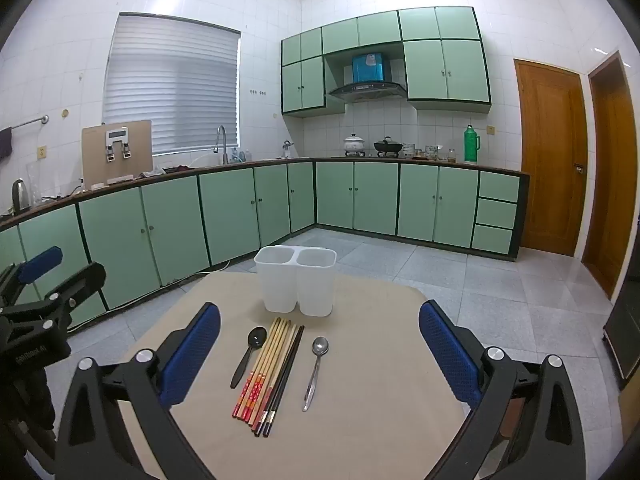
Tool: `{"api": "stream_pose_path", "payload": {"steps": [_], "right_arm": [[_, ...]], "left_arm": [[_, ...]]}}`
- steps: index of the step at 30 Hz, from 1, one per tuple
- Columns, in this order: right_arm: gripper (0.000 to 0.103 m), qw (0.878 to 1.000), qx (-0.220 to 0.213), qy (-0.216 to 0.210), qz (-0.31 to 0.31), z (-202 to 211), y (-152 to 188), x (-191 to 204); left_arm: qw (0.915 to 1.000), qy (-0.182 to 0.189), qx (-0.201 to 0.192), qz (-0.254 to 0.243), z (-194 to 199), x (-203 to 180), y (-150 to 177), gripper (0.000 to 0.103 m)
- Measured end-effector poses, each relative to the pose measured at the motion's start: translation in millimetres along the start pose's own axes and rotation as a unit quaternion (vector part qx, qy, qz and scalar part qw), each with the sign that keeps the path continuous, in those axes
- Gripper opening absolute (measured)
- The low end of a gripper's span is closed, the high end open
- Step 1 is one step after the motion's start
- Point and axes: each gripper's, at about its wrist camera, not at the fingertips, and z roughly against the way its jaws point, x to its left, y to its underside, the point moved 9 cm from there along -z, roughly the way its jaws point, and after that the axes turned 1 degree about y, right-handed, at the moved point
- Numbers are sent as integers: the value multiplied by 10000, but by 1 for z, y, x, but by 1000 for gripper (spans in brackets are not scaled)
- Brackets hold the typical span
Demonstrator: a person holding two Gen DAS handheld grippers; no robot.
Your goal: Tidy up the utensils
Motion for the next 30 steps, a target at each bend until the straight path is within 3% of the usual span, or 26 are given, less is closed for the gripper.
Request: {"api": "stream_pose_path", "payload": {"steps": [30], "right_arm": [[97,10000,2,0,0,0,-1,-1]], "left_arm": [[10000,-25,74,-18,5,5,-1,98]]}}
